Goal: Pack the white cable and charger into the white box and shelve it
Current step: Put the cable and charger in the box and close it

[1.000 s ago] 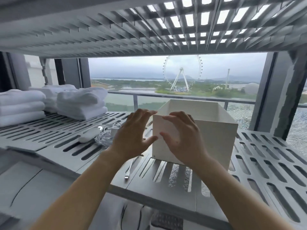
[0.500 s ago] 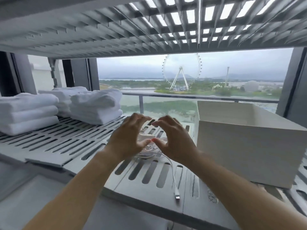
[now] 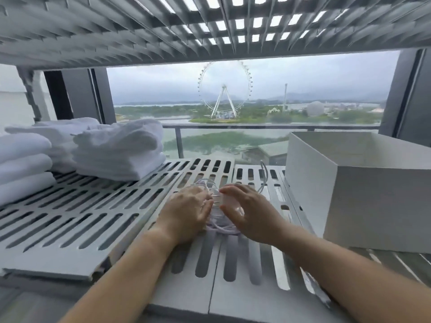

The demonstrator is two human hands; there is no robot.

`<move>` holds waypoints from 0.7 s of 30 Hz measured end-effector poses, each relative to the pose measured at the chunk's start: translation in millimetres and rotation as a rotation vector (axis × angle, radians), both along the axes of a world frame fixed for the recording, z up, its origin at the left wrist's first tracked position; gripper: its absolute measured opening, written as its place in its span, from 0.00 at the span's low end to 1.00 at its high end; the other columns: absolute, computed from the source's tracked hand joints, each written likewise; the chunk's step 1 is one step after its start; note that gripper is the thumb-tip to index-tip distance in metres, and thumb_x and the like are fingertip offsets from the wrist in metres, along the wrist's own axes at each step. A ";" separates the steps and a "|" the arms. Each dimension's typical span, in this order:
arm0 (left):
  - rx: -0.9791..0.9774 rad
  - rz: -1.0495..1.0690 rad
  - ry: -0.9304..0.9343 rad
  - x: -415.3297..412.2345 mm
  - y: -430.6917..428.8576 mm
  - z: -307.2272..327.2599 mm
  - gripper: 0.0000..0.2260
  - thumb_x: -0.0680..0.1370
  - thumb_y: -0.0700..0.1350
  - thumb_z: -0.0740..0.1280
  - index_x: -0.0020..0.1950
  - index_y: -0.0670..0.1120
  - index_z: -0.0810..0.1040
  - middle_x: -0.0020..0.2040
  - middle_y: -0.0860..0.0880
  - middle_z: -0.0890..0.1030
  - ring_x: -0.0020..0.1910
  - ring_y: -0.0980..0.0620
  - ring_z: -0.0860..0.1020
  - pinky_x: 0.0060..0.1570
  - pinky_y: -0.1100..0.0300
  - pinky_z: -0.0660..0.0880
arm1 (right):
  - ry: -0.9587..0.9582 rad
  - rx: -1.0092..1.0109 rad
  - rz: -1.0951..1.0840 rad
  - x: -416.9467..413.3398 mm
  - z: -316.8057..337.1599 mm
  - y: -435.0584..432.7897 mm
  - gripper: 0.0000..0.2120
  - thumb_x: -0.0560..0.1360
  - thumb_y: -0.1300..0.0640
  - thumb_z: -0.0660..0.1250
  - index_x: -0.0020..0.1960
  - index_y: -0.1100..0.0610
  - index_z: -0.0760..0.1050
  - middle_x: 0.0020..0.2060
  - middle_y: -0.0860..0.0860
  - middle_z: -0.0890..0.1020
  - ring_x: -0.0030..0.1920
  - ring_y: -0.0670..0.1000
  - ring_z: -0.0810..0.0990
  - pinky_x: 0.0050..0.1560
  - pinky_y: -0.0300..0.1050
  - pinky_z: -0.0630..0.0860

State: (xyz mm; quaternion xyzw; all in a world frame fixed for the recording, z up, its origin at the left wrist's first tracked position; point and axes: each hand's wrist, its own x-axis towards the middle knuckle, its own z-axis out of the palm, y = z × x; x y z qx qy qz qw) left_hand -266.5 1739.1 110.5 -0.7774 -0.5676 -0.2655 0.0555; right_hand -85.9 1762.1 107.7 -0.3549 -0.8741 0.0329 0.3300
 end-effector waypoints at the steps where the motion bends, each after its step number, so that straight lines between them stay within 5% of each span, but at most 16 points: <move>1: -0.002 -0.010 -0.030 -2.2 0.6 -0.9 0.13 0.79 0.51 0.57 0.58 0.49 0.76 0.58 0.51 0.77 0.57 0.52 0.73 0.57 0.55 0.70 | -0.030 -0.030 0.014 2.3 -0.2 0.7 0.26 0.74 0.40 0.60 0.67 0.53 0.67 0.65 0.50 0.73 0.63 0.50 0.69 0.63 0.47 0.67; 4: -0.039 -0.042 -0.027 -7.2 0.5 0.8 0.14 0.78 0.50 0.57 0.60 0.49 0.75 0.60 0.50 0.76 0.59 0.53 0.71 0.60 0.55 0.68 | -0.164 -0.108 0.042 10.0 2.5 3.0 0.41 0.66 0.27 0.58 0.72 0.47 0.56 0.71 0.47 0.64 0.69 0.47 0.61 0.69 0.48 0.61; 9: -0.140 -0.034 0.126 -8.0 -7.1 0.7 0.24 0.74 0.59 0.52 0.65 0.51 0.69 0.64 0.52 0.71 0.65 0.52 0.64 0.64 0.47 0.65 | -0.211 -0.191 0.035 8.3 0.9 6.7 0.46 0.63 0.31 0.67 0.73 0.41 0.49 0.73 0.45 0.56 0.71 0.48 0.56 0.70 0.48 0.57; 13: -0.204 -0.028 0.206 -10.5 -10.8 0.8 0.37 0.65 0.67 0.54 0.71 0.55 0.60 0.70 0.56 0.65 0.70 0.54 0.57 0.67 0.46 0.63 | -0.197 -0.271 0.015 4.6 3.5 7.0 0.48 0.60 0.36 0.71 0.72 0.40 0.48 0.71 0.44 0.59 0.68 0.49 0.63 0.68 0.49 0.64; 21: -0.156 -0.149 0.037 -7.2 -12.2 3.1 0.31 0.66 0.54 0.69 0.67 0.49 0.66 0.66 0.51 0.71 0.65 0.54 0.67 0.65 0.55 0.67 | -0.290 -0.147 -0.129 6.8 14.4 -4.3 0.46 0.61 0.40 0.70 0.73 0.45 0.51 0.65 0.49 0.69 0.58 0.53 0.73 0.56 0.49 0.73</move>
